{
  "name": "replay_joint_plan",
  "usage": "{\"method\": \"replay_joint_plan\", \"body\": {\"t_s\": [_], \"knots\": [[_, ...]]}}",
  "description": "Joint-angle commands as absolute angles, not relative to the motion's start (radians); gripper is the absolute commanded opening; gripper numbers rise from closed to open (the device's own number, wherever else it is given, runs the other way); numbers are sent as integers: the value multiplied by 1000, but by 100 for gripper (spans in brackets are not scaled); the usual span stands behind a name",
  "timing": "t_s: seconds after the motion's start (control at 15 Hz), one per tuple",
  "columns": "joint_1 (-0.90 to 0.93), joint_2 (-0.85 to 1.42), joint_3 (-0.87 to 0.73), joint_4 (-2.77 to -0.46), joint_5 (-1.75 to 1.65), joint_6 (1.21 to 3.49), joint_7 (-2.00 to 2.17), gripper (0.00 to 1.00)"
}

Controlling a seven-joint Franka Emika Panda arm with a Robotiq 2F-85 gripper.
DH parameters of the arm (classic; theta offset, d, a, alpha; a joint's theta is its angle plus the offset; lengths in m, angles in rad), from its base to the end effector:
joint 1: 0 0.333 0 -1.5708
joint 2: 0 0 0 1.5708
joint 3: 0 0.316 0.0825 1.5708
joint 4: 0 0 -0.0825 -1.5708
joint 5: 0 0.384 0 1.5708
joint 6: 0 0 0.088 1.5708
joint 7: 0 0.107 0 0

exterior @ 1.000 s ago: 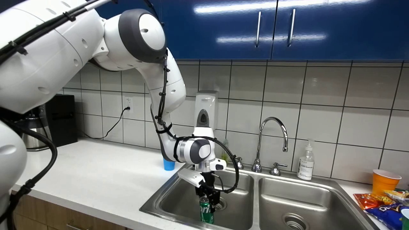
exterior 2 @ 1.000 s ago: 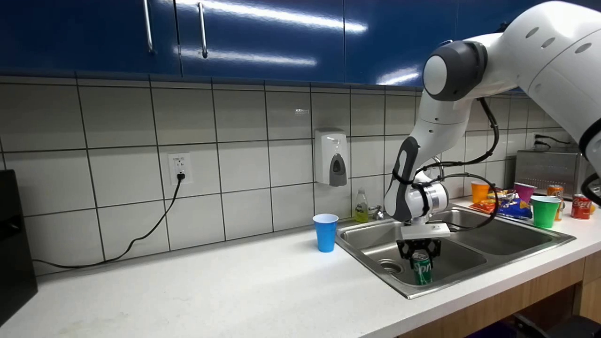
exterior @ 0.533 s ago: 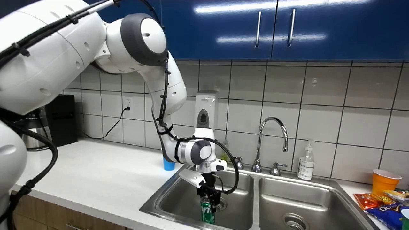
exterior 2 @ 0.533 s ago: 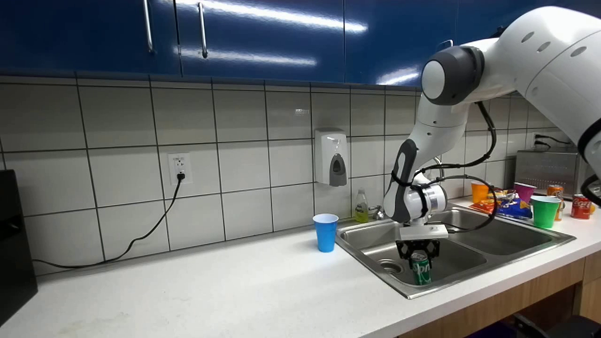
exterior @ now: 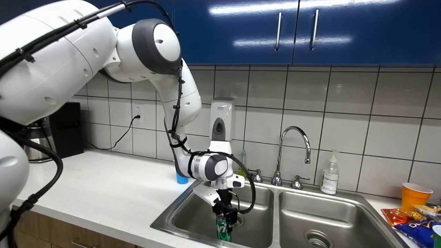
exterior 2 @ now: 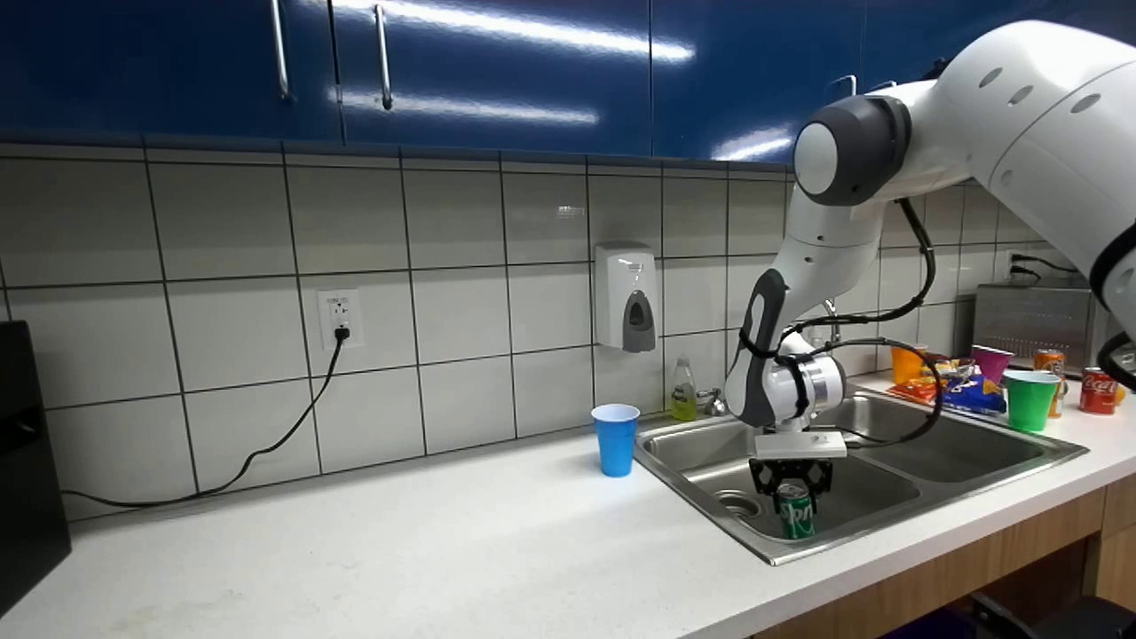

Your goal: Put the green can in the sink on the left.

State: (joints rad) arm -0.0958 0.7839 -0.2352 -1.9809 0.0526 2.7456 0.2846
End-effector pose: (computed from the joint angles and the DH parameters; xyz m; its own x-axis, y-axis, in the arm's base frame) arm 0.5570 -0.1972 0.0752 0.8277 -0.5596 0.0428 -0.5596 -0.8172 0.1381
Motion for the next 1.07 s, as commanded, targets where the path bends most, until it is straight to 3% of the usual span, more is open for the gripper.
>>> {"method": "replay_joint_plan", "body": {"t_s": [0.0,0.27,0.33,0.53,1.0], "knots": [[-91,796,-239,-1969,82,2763,312,39],[-91,800,-240,-1969,93,2762,322,39],[-91,800,-240,-1969,94,2760,323,89],[-91,801,-241,-1972,96,2758,320,100],[-82,773,-249,-1997,86,2749,313,100]]}}
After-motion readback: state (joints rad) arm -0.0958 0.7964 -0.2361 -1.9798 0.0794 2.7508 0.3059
